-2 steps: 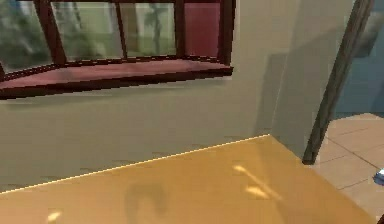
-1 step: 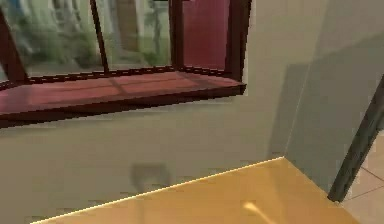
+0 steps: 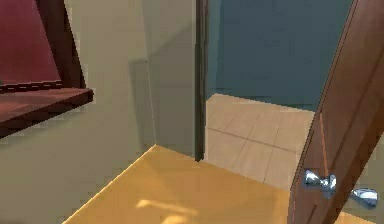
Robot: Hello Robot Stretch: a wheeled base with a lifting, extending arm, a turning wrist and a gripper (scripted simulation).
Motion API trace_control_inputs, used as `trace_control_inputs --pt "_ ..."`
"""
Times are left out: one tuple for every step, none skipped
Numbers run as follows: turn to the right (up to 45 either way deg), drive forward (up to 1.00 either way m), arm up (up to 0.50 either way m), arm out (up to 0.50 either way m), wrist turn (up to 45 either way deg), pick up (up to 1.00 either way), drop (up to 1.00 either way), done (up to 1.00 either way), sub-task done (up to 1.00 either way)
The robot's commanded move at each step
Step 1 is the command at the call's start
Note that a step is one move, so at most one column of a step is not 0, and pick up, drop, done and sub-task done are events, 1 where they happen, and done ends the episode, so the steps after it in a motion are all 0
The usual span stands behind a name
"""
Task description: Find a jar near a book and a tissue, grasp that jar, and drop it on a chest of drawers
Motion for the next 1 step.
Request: trace_control_inputs --pt "0.0 0.5 0.0 0.0 0.0 0.0 0.0 0.0 0.0"
